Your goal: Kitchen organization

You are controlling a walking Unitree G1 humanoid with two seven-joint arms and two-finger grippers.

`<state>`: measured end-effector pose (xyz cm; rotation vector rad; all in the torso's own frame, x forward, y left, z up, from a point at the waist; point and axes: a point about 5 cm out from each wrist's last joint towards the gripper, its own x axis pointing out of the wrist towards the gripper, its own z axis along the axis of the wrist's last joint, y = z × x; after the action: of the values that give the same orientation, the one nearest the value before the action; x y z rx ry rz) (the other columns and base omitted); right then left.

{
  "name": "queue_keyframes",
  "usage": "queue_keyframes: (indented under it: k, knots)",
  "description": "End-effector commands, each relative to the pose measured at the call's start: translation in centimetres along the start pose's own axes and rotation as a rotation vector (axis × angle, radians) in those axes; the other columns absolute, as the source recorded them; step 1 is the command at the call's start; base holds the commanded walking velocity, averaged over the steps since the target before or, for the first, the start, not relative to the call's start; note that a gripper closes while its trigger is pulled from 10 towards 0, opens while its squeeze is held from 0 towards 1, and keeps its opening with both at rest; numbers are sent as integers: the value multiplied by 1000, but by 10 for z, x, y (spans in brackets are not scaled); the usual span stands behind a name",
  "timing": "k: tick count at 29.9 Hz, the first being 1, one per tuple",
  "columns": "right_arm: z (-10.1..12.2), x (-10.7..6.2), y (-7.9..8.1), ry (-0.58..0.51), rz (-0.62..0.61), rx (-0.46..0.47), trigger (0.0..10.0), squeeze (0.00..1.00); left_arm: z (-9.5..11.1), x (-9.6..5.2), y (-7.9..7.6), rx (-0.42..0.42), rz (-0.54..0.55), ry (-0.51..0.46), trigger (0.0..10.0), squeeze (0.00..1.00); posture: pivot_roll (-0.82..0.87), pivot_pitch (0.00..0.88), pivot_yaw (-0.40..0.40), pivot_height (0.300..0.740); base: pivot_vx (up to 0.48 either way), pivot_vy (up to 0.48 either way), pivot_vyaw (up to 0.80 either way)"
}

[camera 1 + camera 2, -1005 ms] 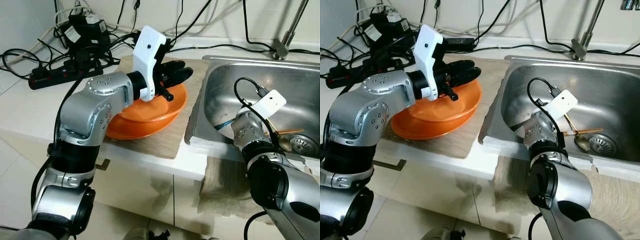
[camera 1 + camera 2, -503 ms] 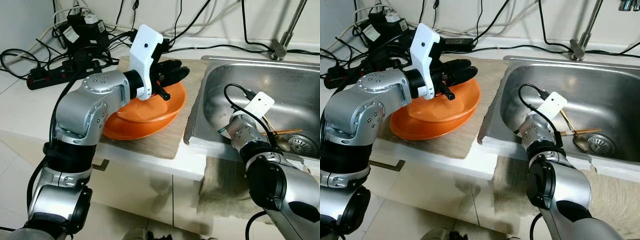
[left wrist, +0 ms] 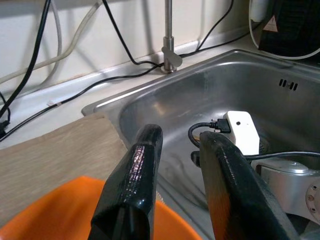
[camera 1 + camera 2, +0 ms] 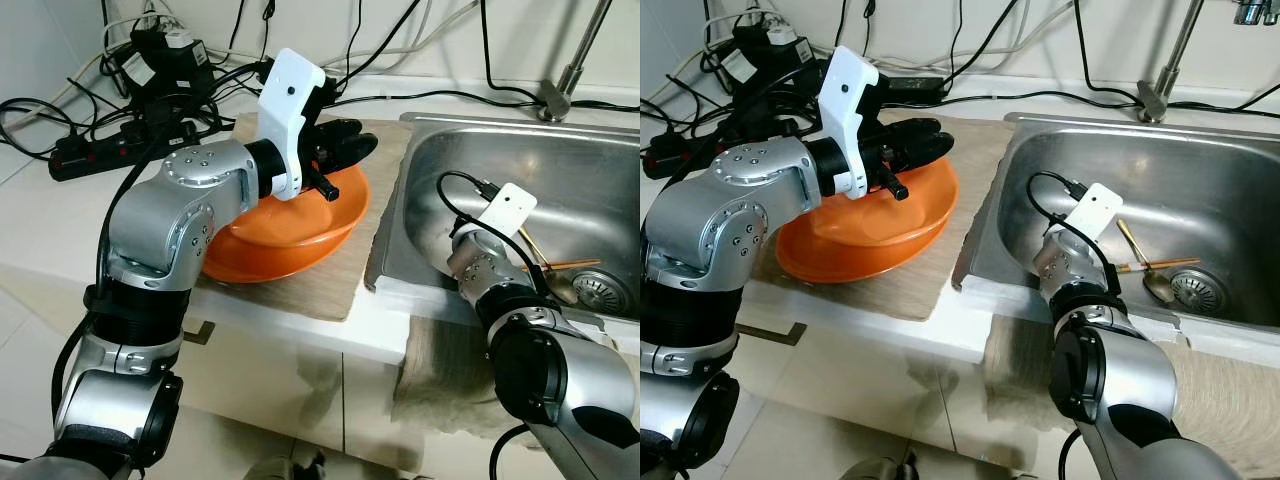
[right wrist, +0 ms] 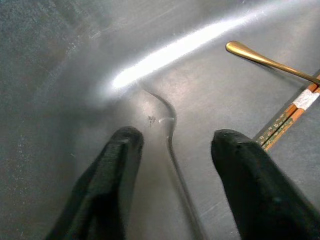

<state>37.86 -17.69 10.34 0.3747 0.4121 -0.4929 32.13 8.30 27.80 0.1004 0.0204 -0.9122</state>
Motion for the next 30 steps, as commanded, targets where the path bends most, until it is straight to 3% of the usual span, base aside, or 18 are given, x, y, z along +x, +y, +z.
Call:
queue_keyframes:
  k: [1, 7, 8, 9, 11, 12, 14, 15, 17, 18, 21, 25, 28, 30]
  knots:
    - [-46, -4, -11, 146, -21, -52, 10000, 1000, 6, -2, 0, 32, 2, -5, 10000, 0, 144, 69, 107, 740, 0, 0, 0]
    - [-40, -4, -3, 116, 7, -90, 10000, 1000, 7, -1, 2, 41, 14, -9, 10000, 0, 142, 66, 105, 740, 0, 0, 0]
    - [-35, -5, 1, 95, 24, -113, 10000, 804, 7, 0, 3, 45, 20, -11, 10000, 0, 140, 61, 104, 740, 0, 0, 0]
    - [-30, -6, 7, 69, 49, -130, 10000, 0, 7, 0, 4, 46, 23, -14, 10000, 0, 137, 58, 103, 740, 0, 0, 0]
    - [-26, -6, 11, 51, 66, -140, 10000, 0, 7, 0, 4, 47, 25, -15, 10000, 0, 136, 56, 103, 740, 0, 0, 0]
    - [-11, -9, 28, -26, 133, -170, 10000, 0, 8, 1, 6, 51, 38, -24, 10000, 0, 131, 46, 101, 740, 0, 0, 0]
    - [4, -15, 45, -100, 209, -187, 10000, 0, 8, 1, 9, 50, 53, -34, 10000, 0, 124, 39, 100, 740, 0, 0, 0]
    - [4, -15, 45, -100, 209, -187, 10000, 0, 8, 1, 9, 50, 53, -34, 10000, 0, 124, 39, 100, 740, 0, 0, 0]
    - [24, -24, 68, -213, 313, -211, 10000, 0, 5, 2, 12, 47, 75, -40, 10000, 0, 115, 29, 94, 740, 0, 0, 0]
    - [24, -24, 68, -213, 313, -211, 10000, 0, 5, 2, 12, 47, 75, -40, 10000, 0, 115, 29, 94, 740, 0, 0, 0]
    - [47, -38, 90, -363, 417, -247, 10000, 0, 0, 1, 15, 49, 99, -43, 10000, 0, 107, 18, 85, 740, 0, 0, 0]
    - [70, -52, 103, -552, 476, -314, 10000, 0, -6, 1, 20, 46, 130, -46, 10000, 0, 95, 7, 76, 740, 0, 0, 0]
    - [73, -55, 105, -581, 485, -318, 10000, 0, -7, 1, 21, 46, 133, -46, 10000, 0, 93, 3, 74, 740, 0, 0, 0]
    - [81, -60, 105, -662, 500, -329, 10000, 0, -9, 0, 24, 45, 152, -47, 10000, 0, 88, 0, 70, 740, 0, 0, 0]
